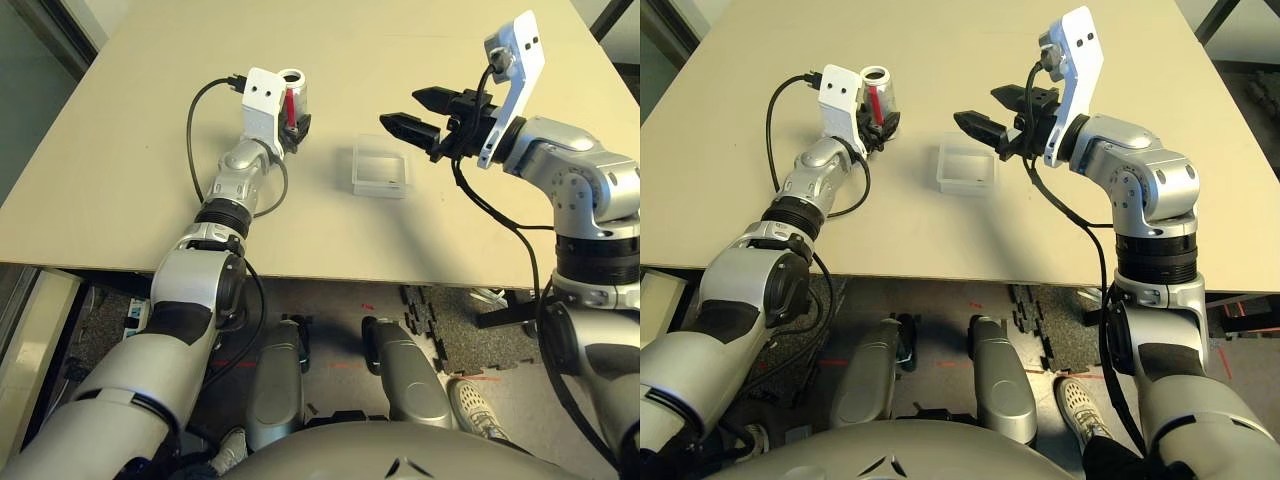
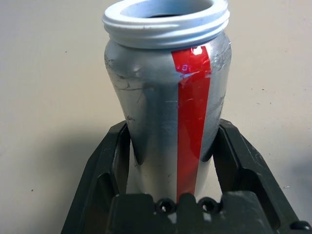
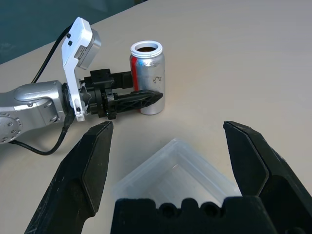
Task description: Pour the medicine from the bottle into the box.
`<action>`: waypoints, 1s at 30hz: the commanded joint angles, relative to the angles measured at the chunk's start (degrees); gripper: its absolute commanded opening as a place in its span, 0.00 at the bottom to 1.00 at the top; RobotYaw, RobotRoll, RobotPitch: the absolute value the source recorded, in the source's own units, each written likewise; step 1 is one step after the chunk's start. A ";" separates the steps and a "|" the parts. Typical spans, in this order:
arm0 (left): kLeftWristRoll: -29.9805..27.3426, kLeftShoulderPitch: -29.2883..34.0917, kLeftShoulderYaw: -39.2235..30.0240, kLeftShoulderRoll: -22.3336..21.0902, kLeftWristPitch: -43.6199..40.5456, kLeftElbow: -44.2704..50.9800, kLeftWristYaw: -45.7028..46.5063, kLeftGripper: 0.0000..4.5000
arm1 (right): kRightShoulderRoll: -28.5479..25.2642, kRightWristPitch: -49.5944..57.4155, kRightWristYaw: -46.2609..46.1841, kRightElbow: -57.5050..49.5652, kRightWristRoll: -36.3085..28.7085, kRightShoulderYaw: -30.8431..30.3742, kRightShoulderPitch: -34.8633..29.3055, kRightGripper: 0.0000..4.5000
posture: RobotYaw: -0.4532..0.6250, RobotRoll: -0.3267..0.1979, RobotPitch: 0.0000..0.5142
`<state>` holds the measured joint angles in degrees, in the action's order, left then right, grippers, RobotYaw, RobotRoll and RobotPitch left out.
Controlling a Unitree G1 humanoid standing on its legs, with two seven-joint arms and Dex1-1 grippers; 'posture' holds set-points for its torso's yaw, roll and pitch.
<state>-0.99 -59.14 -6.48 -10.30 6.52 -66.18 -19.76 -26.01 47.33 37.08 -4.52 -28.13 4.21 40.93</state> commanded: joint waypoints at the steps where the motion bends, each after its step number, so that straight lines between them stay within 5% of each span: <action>1: 0.33 0.87 0.65 0.04 1.11 -0.44 -0.65 0.60 | -0.17 -1.28 -0.36 -0.32 0.32 -0.01 -0.46 1.00 | 0.38 0.62 0.34; 8: -0.12 1.06 0.63 0.16 2.19 0.19 -0.87 0.60 | 0.19 -2.26 -0.89 -0.22 0.10 0.09 -0.07 1.00 | 0.38 0.62 0.32; 9: -0.15 1.22 0.58 0.11 2.37 0.28 -0.79 0.75 | 0.19 -2.31 -0.92 -0.27 0.06 0.08 -0.10 1.00 | 0.38 0.62 0.32; 12: -0.42 1.69 0.28 -0.06 2.58 0.54 -0.55 0.98 | 0.10 -2.41 -0.98 -0.42 -0.06 0.07 -0.24 1.00 | 0.38 0.62 0.32; 30: -2.58 9.13 -0.19 0.48 0.06 9.62 -1.19 0.99 | -0.74 -1.60 -1.90 -1.62 -0.73 1.21 -1.42 1.00 | 0.40 0.62 0.35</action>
<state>-2.86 -51.80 -6.72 -9.94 8.17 -58.21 -20.60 -26.15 45.22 35.62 -4.66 -28.38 4.77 40.59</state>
